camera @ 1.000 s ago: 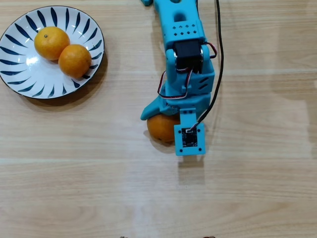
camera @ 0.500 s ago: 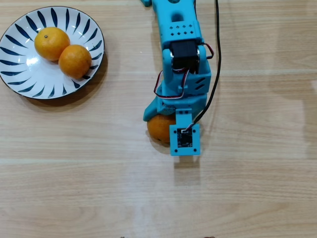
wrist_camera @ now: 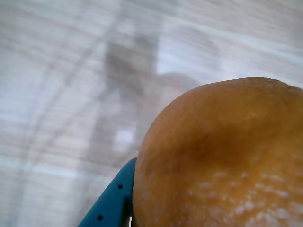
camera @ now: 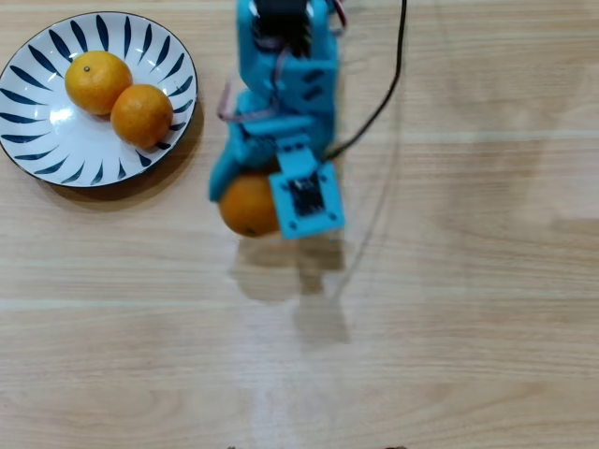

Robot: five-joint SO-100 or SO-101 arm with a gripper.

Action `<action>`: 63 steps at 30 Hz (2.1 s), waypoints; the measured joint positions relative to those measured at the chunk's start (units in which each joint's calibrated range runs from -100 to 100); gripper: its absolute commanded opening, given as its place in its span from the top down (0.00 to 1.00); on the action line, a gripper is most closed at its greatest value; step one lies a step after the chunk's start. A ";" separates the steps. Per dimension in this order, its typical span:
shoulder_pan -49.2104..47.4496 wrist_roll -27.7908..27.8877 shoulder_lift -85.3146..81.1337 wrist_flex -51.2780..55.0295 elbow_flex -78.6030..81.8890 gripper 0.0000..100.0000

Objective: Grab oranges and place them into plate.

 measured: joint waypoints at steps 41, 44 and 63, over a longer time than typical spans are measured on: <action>36.81 19.35 -6.86 -44.27 38.42 0.64; 36.81 18.57 -6.86 -44.27 38.42 0.62; 37.15 9.18 -9.48 -30.66 36.21 0.54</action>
